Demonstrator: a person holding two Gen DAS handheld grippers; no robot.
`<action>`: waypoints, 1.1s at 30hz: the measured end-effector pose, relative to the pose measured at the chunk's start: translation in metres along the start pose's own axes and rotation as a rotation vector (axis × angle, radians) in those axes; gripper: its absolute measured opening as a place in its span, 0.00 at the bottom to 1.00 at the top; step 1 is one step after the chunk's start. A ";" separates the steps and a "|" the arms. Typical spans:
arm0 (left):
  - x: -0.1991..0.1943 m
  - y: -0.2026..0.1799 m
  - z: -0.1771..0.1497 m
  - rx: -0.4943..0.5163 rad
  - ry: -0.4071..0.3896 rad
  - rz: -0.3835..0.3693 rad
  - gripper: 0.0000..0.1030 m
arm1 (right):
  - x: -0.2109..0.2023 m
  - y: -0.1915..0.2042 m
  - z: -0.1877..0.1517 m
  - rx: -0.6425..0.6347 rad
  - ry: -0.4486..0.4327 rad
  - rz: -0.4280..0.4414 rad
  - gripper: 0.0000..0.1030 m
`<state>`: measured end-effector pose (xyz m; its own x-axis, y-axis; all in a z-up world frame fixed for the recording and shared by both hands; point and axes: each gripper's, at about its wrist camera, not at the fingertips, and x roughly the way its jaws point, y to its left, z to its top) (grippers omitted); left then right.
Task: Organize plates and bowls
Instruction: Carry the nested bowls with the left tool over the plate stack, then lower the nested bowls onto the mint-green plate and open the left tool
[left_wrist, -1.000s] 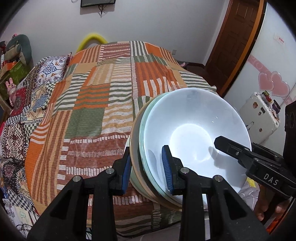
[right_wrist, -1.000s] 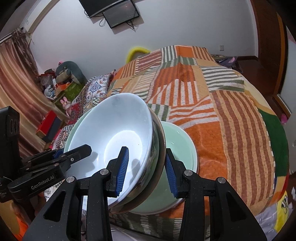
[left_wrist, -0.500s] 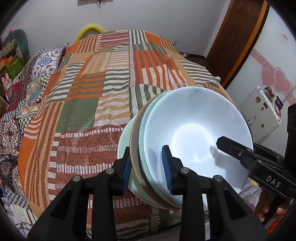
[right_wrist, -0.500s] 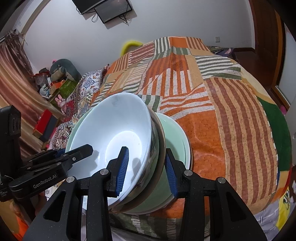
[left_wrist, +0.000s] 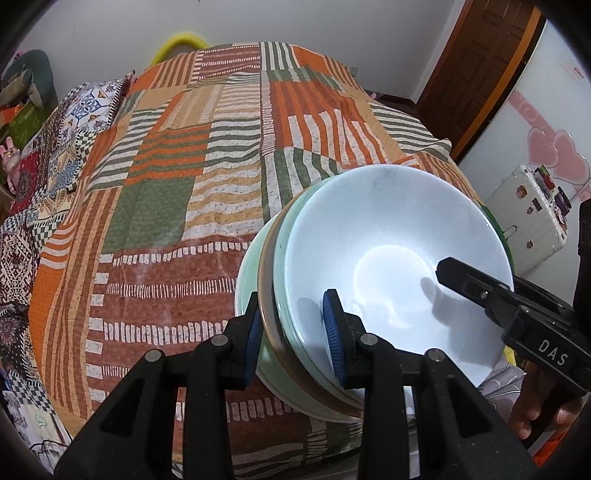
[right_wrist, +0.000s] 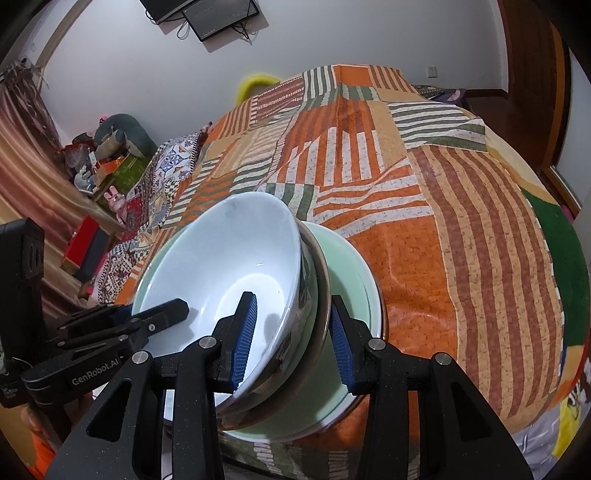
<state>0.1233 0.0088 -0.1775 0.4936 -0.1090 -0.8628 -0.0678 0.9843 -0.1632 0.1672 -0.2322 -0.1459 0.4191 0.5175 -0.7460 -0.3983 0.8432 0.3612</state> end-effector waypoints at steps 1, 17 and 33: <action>0.000 0.000 0.000 -0.001 0.000 -0.001 0.31 | 0.000 0.001 0.000 -0.005 -0.002 -0.001 0.36; -0.020 0.009 -0.002 -0.017 -0.060 -0.003 0.33 | -0.010 0.001 -0.001 -0.034 -0.031 -0.005 0.41; -0.140 -0.022 -0.009 0.079 -0.440 0.016 0.51 | -0.090 0.023 0.011 -0.113 -0.269 0.002 0.46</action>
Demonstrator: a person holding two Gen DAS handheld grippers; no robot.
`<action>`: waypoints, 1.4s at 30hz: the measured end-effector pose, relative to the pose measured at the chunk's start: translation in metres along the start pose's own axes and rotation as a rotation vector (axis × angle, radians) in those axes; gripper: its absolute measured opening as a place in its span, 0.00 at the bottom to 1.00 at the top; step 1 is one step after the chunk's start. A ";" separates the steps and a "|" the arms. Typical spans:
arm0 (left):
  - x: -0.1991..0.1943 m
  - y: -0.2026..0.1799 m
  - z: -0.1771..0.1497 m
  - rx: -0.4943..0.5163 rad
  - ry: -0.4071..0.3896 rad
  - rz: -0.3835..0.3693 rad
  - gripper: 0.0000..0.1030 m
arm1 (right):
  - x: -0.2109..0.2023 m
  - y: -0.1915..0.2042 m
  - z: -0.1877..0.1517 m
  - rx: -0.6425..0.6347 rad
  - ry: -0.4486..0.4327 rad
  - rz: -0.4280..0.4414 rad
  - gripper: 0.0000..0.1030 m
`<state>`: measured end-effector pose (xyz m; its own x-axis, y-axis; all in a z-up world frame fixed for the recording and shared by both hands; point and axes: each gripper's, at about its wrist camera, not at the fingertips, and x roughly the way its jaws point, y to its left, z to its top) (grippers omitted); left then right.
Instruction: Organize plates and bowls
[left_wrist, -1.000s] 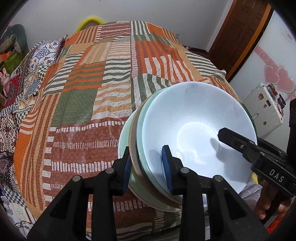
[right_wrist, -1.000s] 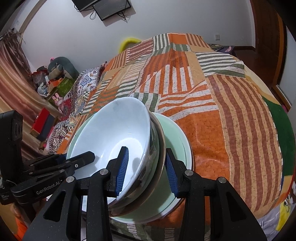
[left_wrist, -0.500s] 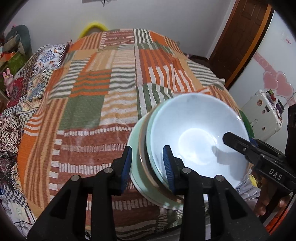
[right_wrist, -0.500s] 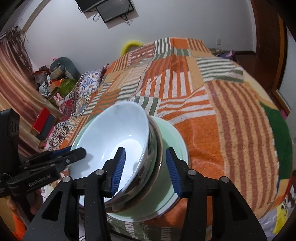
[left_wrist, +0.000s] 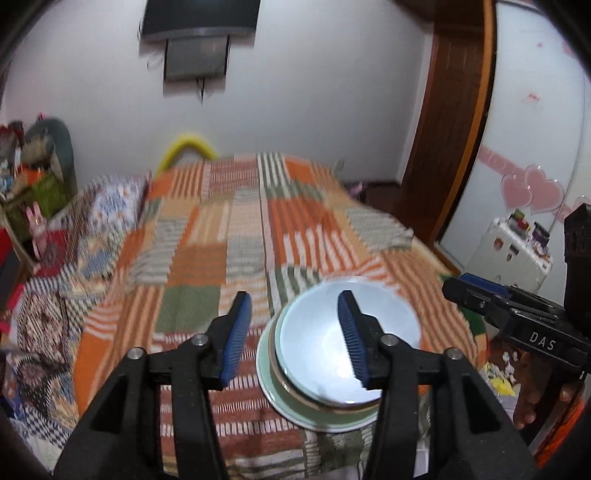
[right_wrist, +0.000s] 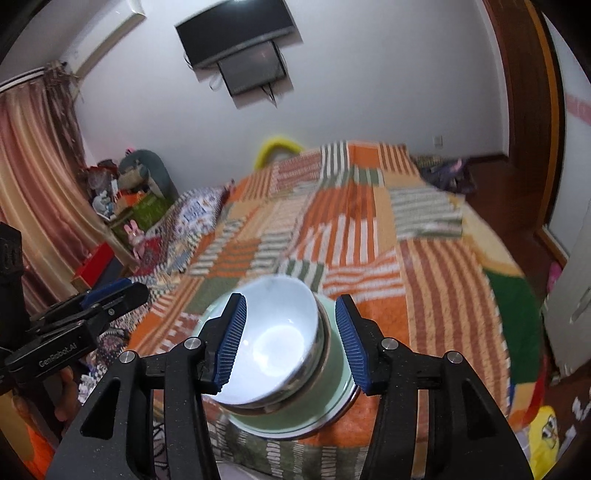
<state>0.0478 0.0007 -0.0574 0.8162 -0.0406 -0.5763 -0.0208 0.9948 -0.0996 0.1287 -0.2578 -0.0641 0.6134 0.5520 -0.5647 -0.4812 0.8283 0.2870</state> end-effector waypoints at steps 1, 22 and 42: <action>-0.008 -0.001 0.002 0.000 -0.028 -0.002 0.51 | -0.006 0.003 0.002 -0.008 -0.021 0.001 0.46; -0.086 -0.015 -0.001 0.018 -0.301 0.015 0.96 | -0.073 0.028 0.003 -0.098 -0.279 -0.021 0.80; -0.092 -0.014 -0.010 0.021 -0.322 0.009 0.99 | -0.083 0.031 -0.004 -0.108 -0.345 -0.026 1.00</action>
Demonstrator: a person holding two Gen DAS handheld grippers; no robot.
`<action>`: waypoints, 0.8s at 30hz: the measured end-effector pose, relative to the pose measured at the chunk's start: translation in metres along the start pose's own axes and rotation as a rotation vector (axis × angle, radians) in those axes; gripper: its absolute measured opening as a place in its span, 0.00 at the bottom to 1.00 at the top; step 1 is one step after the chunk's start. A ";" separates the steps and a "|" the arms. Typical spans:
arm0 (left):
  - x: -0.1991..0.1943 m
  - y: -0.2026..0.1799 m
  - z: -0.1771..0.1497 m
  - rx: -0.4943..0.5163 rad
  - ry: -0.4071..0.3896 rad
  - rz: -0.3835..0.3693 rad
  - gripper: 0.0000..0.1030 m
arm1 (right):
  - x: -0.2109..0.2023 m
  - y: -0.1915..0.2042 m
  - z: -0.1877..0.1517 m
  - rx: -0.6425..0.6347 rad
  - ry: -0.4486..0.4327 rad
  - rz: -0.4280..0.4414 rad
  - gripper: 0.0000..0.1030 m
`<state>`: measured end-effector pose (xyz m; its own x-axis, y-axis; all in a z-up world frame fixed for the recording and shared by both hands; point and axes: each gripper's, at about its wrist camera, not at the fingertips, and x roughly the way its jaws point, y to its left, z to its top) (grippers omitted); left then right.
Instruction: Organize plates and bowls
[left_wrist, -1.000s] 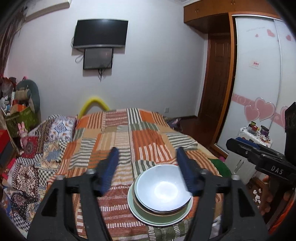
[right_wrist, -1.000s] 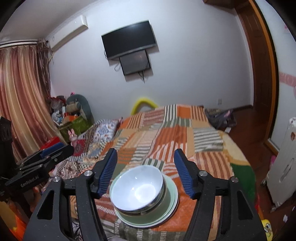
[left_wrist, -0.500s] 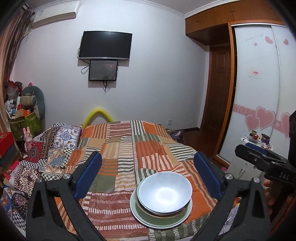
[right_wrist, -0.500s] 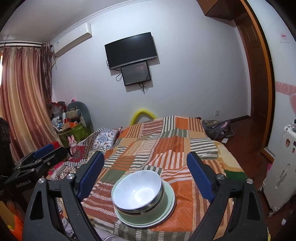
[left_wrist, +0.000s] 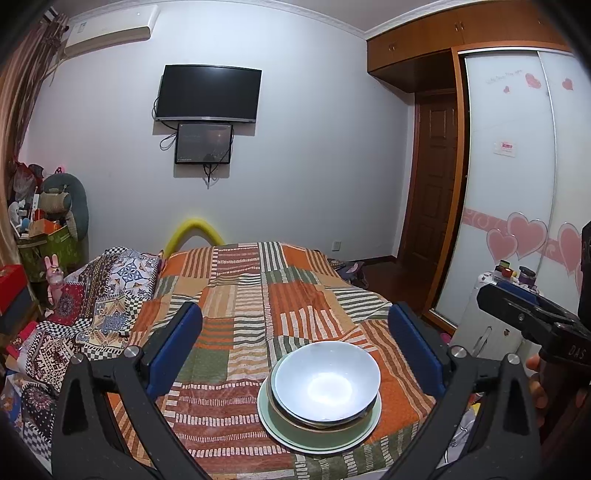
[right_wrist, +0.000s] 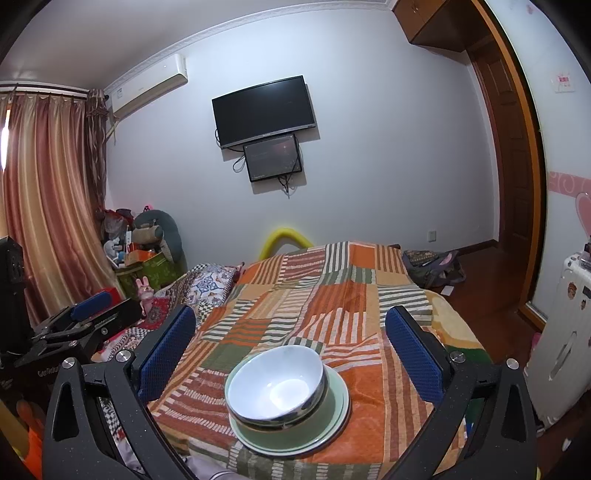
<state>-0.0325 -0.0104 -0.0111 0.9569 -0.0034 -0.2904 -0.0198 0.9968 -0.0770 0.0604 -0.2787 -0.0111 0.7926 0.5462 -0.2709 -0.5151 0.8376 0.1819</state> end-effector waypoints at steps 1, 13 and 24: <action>0.000 0.000 0.000 0.001 0.000 -0.002 0.99 | -0.001 0.000 -0.001 0.000 -0.001 0.001 1.00; -0.005 -0.001 -0.002 0.003 -0.008 -0.007 0.99 | -0.003 -0.001 -0.001 -0.005 -0.005 0.011 1.00; -0.005 -0.001 -0.001 0.002 -0.010 -0.006 1.00 | -0.004 0.000 -0.001 -0.008 -0.004 0.014 1.00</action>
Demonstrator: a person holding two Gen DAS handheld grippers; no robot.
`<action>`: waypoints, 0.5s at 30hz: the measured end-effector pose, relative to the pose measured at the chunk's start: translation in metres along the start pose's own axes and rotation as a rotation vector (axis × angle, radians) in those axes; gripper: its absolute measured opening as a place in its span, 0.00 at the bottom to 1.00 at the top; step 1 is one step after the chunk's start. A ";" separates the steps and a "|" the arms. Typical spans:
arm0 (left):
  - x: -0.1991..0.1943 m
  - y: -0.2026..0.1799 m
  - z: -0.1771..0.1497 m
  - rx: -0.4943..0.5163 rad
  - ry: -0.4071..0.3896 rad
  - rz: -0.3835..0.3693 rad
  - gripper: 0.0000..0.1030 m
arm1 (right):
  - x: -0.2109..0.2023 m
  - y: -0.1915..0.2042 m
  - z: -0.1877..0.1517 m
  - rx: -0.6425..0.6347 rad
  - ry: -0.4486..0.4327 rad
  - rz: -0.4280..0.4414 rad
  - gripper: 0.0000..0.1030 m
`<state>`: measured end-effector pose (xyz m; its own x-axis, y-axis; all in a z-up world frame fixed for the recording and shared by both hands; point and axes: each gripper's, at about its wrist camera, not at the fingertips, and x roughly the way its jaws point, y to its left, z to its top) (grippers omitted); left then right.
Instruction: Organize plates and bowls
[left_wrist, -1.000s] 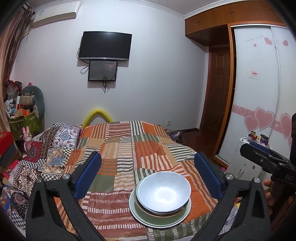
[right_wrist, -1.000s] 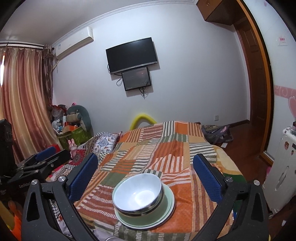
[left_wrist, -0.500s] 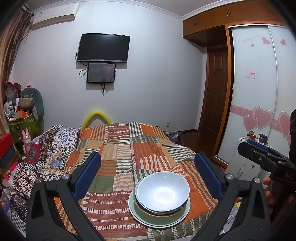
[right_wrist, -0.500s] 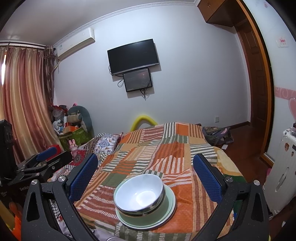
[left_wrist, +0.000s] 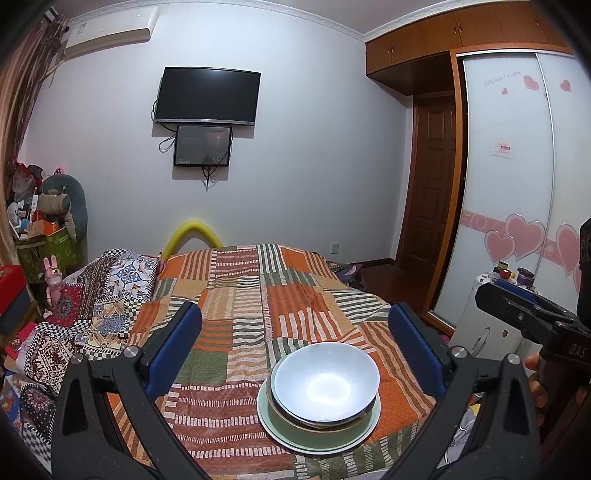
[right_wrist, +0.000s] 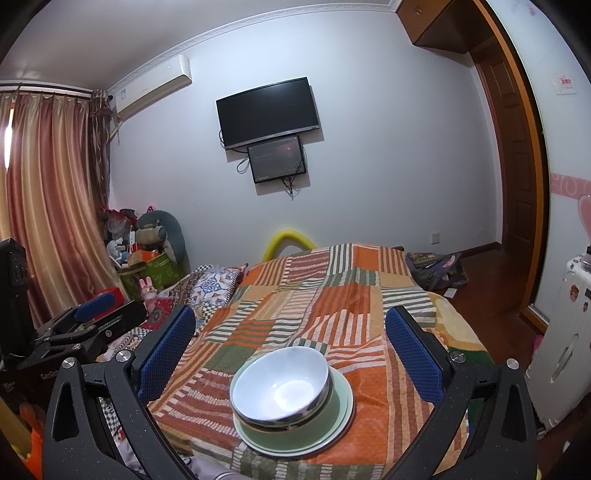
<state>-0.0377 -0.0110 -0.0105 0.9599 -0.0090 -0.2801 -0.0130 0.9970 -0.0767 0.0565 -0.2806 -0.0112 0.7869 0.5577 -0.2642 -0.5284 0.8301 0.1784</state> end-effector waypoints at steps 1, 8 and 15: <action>0.000 0.000 0.000 0.000 0.000 -0.001 1.00 | -0.001 0.000 0.001 0.000 -0.001 0.000 1.00; -0.001 -0.001 0.001 0.001 -0.010 -0.004 1.00 | -0.001 0.002 0.002 -0.002 -0.004 0.003 1.00; 0.000 -0.002 0.002 0.006 -0.008 -0.020 1.00 | -0.001 0.001 0.002 -0.005 -0.003 0.006 1.00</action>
<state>-0.0373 -0.0131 -0.0085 0.9622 -0.0288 -0.2709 0.0083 0.9970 -0.0764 0.0558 -0.2800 -0.0086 0.7844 0.5630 -0.2603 -0.5351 0.8265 0.1750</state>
